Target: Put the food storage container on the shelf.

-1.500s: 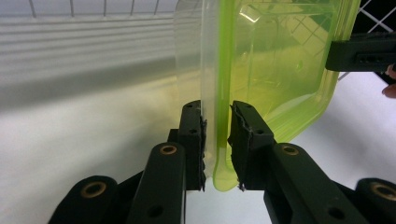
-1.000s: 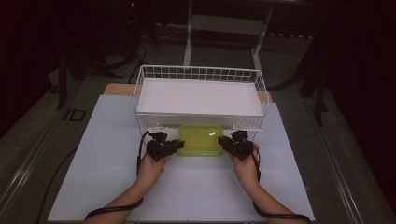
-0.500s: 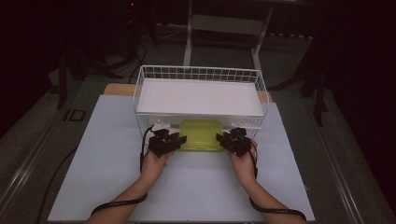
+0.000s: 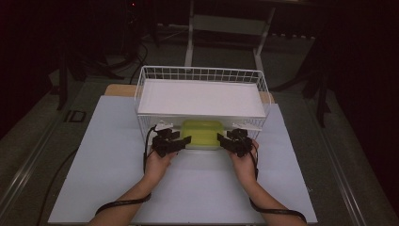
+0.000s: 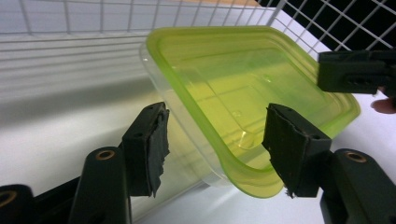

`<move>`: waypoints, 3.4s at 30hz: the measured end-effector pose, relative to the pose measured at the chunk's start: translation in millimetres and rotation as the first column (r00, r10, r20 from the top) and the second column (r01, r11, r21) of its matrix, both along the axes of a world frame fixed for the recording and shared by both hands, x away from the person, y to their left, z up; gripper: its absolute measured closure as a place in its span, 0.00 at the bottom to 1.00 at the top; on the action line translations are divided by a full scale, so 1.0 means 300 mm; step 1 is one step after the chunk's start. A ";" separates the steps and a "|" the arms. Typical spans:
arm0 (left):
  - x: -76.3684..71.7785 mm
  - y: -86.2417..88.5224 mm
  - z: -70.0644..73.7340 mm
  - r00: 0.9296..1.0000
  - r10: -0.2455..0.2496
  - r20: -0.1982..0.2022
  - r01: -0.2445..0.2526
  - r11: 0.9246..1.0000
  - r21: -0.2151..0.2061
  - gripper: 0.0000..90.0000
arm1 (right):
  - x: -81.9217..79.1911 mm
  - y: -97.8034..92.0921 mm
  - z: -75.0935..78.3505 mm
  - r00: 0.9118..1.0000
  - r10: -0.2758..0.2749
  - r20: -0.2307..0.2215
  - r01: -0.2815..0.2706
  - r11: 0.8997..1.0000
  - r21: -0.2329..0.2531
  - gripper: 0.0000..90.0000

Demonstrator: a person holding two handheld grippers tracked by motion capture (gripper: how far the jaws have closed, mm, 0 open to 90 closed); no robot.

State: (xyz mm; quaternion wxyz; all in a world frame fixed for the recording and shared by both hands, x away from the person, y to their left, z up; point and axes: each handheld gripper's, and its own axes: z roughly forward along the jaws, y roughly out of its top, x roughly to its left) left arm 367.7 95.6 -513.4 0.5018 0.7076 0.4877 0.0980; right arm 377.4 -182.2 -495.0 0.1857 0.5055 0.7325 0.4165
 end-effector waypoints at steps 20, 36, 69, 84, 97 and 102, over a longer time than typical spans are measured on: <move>-0.158 0.059 0.065 0.976 -0.166 0.140 0.170 0.985 -0.012 0.07 | -0.151 0.008 0.069 0.995 0.102 0.025 -0.102 0.994 0.036 0.55; -0.308 0.117 0.039 0.982 -0.115 0.149 0.111 0.993 0.034 0.01 | -0.187 0.145 -0.033 0.973 0.229 -0.034 -0.231 0.970 -0.077 1.00; -0.298 0.117 0.017 0.976 -0.102 0.191 0.094 0.994 0.051 0.01 | 0.037 0.221 -0.087 0.992 0.129 -0.012 -0.129 0.991 -0.045 0.99; -0.305 0.118 0.019 0.973 -0.112 0.204 0.104 0.993 0.051 0.01 | 0.067 0.233 -0.089 0.995 0.103 -0.018 -0.103 0.994 -0.033 0.97; -0.322 0.107 0.041 0.950 -0.159 0.267 0.165 0.986 0.003 0.01 | -0.058 0.195 -0.026 0.988 0.152 0.032 -0.151 0.988 -0.021 0.83; -0.326 0.096 0.052 0.942 -0.186 0.278 0.190 0.982 0.012 0.01 | -0.096 0.164 -0.002 0.985 0.156 0.070 -0.155 0.988 -0.020 0.66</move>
